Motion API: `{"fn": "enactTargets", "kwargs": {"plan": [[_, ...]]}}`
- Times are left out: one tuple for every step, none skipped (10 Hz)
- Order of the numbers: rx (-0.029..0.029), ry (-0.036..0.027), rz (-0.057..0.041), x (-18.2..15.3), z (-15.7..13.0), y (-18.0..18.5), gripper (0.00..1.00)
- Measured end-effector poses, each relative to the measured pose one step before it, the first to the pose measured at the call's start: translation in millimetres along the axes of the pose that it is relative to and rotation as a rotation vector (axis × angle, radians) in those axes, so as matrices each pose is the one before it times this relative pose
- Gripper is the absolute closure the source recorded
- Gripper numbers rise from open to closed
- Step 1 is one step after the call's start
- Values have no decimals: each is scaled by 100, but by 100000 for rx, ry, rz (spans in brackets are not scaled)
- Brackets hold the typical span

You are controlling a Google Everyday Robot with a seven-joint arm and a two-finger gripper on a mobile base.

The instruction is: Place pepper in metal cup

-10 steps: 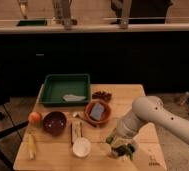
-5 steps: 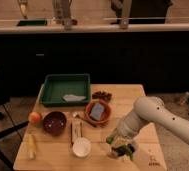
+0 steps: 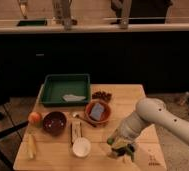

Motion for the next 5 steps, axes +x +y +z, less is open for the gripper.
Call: {"fn": "enactTargets", "kwargs": {"plan": [[-397, -250, -234, -27, 74, 34, 21], [-236, -189, -388, -82, 52, -16, 20], [-263, -27, -203, 10, -10, 33, 20], [-287, -4, -261, 8, -2, 41, 20], [-204, 16, -542, -53, -22, 30, 20]]}}
